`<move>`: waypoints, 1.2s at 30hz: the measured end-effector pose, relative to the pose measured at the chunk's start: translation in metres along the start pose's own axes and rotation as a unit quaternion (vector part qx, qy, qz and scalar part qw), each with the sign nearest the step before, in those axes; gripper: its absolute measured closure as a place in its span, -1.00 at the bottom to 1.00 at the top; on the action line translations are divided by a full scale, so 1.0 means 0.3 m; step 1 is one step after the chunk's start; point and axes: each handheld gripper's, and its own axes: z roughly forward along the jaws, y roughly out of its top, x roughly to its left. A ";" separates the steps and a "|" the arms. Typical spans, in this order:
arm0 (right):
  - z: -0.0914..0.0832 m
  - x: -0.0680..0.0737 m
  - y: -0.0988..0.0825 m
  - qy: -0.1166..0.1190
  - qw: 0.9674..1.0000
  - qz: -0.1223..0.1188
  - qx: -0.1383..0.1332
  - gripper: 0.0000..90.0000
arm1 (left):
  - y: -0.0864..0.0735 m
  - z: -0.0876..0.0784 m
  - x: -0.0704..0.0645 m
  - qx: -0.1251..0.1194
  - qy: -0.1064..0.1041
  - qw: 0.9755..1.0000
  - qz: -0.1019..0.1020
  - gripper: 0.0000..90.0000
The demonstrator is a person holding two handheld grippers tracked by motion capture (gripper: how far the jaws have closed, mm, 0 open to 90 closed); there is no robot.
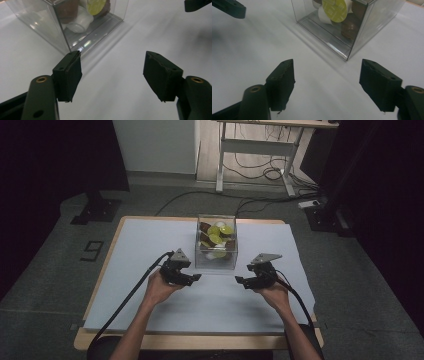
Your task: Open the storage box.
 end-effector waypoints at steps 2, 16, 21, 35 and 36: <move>0.008 0.001 0.006 -0.002 1.000 0.002 0.005 -0.33 | 0.005 0.005 0.000 -0.001 0.000 1.000 0.000 -0.29; 0.039 -0.006 0.042 0.003 1.000 0.010 -0.010 -0.06 | 0.048 0.032 0.005 -0.011 0.013 1.000 0.007 -0.07; 0.048 -0.003 0.054 0.003 1.000 0.006 -0.012 0.00 | 0.060 0.041 0.008 -0.015 0.012 1.000 0.005 0.01; 0.083 0.002 0.099 -0.001 1.000 -0.001 -0.011 0.31 | 0.094 0.072 0.025 -0.024 0.011 1.000 -0.006 0.16; 0.087 0.003 0.102 -0.001 1.000 -0.001 -0.011 0.32 | 0.094 0.073 0.028 -0.024 0.012 1.000 -0.006 0.17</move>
